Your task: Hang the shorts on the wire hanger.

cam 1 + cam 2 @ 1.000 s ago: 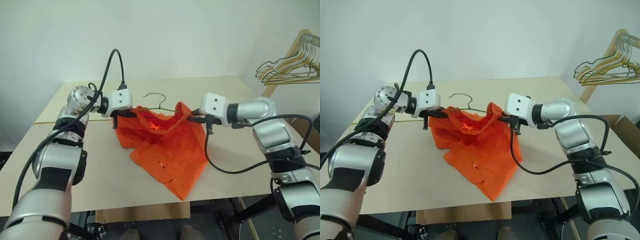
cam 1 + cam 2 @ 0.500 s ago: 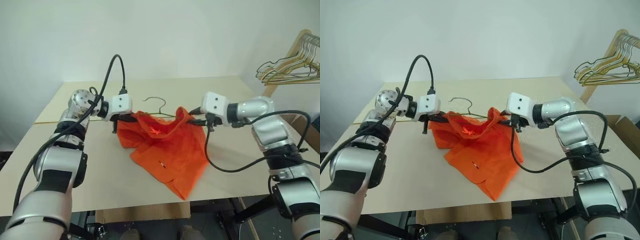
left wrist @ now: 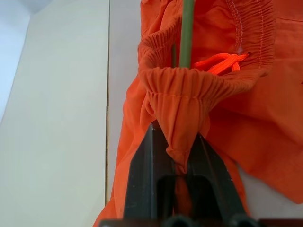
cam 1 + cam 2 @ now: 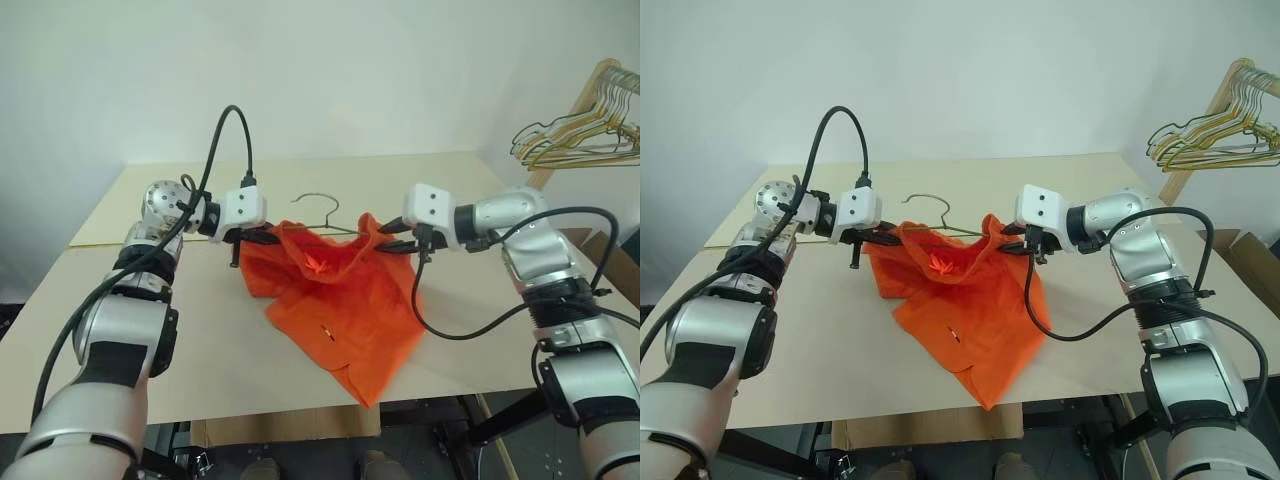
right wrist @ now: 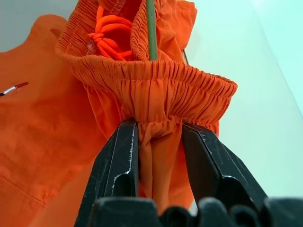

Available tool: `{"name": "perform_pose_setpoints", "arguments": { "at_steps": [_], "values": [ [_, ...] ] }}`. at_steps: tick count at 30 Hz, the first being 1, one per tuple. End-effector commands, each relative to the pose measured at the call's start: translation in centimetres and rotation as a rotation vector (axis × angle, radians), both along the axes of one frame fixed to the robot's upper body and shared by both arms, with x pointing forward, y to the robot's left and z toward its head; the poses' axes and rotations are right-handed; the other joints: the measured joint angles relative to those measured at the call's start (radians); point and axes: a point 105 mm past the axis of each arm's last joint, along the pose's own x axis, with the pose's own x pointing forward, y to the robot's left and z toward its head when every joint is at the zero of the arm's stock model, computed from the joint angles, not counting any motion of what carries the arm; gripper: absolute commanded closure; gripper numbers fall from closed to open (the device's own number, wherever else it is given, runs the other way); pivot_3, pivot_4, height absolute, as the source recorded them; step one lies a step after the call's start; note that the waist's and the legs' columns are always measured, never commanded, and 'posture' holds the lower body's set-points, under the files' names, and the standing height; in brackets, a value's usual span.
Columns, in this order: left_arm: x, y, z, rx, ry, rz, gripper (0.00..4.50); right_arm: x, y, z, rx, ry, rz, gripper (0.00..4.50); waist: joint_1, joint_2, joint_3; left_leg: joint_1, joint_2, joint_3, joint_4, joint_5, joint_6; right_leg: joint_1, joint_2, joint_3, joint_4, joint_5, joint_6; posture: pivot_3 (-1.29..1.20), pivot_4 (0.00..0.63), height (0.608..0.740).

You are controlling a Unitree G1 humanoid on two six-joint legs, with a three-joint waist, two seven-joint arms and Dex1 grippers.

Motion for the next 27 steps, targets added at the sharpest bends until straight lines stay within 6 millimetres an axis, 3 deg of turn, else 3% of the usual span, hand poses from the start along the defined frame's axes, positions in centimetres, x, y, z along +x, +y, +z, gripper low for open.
{"name": "perform_pose_setpoints", "arguments": {
  "at_steps": [1,5,7,10,11,18,27],
  "values": [
    [0.0,-0.8,2.1,-0.057,-0.090,-0.036,4.50,-0.3,0.7,1.4,0.033,0.010,0.040,2.81,0.001,0.000,0.000,0.000,0.000,0.000,0.000,0.000,0.000,0.000,0.000,0.000,0.000,0.000,0.000,0.00,0.000,0.740],
    [0.0,-1.2,2.5,-0.098,-0.094,-0.046,4.50,-0.4,0.7,1.0,0.017,0.028,0.047,2.98,0.001,0.000,0.000,0.000,0.000,0.000,0.000,0.000,0.000,0.000,0.000,0.000,0.000,0.000,0.000,0.00,0.000,0.740],
    [-0.1,-1.4,2.8,-0.127,-0.087,-0.057,4.50,-0.4,0.8,0.7,0.005,0.035,0.045,3.32,0.001,0.000,0.000,0.000,0.000,0.000,0.000,0.000,0.000,0.000,0.000,0.000,0.000,0.000,0.000,0.00,0.000,0.740],
    [-0.1,-1.4,2.7,-0.106,-0.091,-0.061,4.50,-0.2,0.8,0.6,0.013,0.063,0.024,4.36,-0.001,0.000,0.000,0.000,0.000,0.000,0.000,0.000,0.000,0.000,0.000,0.000,0.000,0.000,0.000,0.00,0.000,0.740],
    [-0.1,-1.3,2.5,-0.089,-0.095,-0.057,4.50,-0.2,0.8,0.6,0.015,0.067,0.021,4.47,-0.002,0.000,0.000,0.000,0.000,0.000,0.000,0.000,0.000,0.000,0.000,0.000,0.000,0.000,0.000,0.00,0.000,0.740],
    [0.8,0.0,1.2,-0.034,-0.092,0.043,4.50,0.3,0.3,1.2,0.030,0.052,-0.022,4.47,0.000,0.000,0.000,0.000,0.000,0.000,0.000,0.000,0.000,0.000,0.000,0.000,0.000,0.000,0.000,-0.01,0.000,0.740],
    [1.4,2.5,3.0,-0.112,-0.109,0.155,1.68,0.0,-1.4,1.6,0.069,0.099,-0.083,4.50,-0.002,0.000,0.000,0.000,0.000,0.000,0.000,0.000,0.000,0.000,0.000,0.000,0.000,0.000,0.000,-0.02,0.000,0.740]
  ]
}}
